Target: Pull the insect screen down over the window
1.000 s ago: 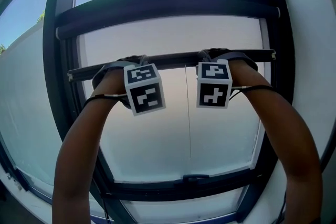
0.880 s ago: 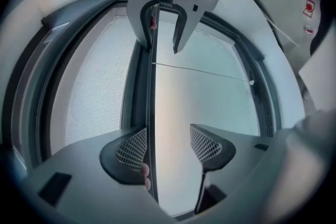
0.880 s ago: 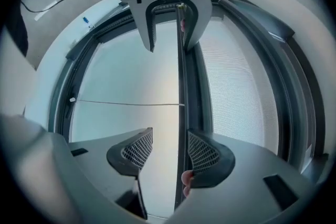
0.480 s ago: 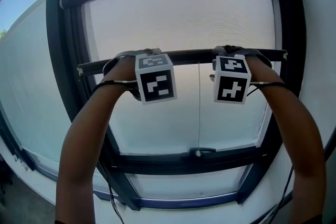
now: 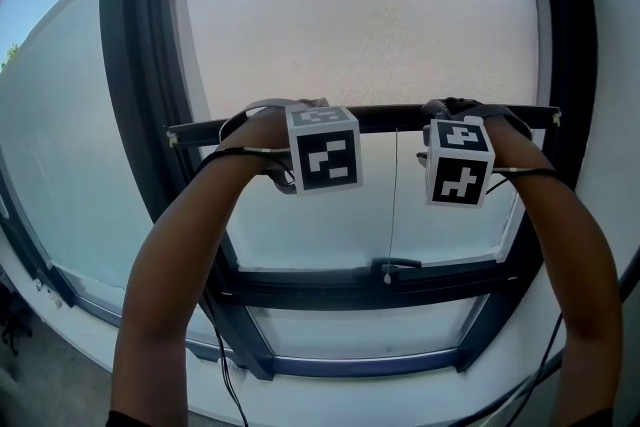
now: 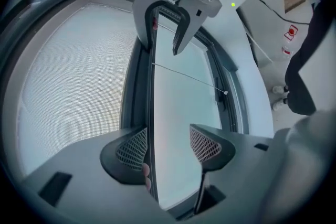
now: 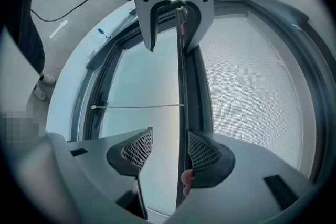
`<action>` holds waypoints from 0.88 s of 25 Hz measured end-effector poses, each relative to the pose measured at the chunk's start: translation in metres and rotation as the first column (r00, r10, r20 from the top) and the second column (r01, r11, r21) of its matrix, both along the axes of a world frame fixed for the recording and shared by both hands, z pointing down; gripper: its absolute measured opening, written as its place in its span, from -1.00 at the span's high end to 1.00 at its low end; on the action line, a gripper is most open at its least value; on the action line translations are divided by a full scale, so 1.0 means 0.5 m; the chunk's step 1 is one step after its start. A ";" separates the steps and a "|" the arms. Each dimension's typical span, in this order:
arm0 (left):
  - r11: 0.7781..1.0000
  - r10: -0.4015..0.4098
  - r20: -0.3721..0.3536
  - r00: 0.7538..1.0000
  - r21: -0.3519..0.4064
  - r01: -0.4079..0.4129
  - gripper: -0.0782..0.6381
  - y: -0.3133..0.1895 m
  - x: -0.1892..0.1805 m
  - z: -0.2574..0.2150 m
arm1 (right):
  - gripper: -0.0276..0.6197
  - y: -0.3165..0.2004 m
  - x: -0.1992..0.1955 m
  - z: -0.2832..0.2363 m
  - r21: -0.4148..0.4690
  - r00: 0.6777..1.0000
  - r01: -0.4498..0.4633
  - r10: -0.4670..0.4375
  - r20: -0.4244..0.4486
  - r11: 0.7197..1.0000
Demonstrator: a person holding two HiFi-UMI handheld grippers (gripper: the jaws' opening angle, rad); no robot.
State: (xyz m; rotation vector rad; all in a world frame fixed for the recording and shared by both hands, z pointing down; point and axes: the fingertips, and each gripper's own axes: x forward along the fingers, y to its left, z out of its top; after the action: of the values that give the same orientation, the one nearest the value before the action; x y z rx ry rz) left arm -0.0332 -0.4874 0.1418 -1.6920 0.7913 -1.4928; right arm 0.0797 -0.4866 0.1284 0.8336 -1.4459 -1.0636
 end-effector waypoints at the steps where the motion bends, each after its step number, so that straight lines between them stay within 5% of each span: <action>1: 1.000 -0.006 0.008 1.000 -0.017 0.006 0.07 0.003 0.000 0.009 | 0.27 0.001 0.000 0.009 -0.013 1.000 -0.002 0.002 -0.003 1.000; 10: 0.995 -0.006 0.026 1.000 -0.096 0.008 0.07 0.013 -0.003 0.084 | 0.27 0.011 0.001 0.082 -0.123 1.000 -0.015 0.013 -0.016 0.992; 22: 0.993 -0.013 0.019 1.000 -0.118 0.015 0.07 0.012 0.000 0.121 | 0.27 0.009 0.001 0.117 -0.153 1.000 -0.023 0.021 -0.012 0.988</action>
State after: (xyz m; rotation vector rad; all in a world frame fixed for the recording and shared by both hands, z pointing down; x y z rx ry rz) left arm -0.0334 -0.4814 0.2021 -1.7601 0.7184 -1.5904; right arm 0.0801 -0.4822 0.1870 0.7315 -1.4857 -0.9264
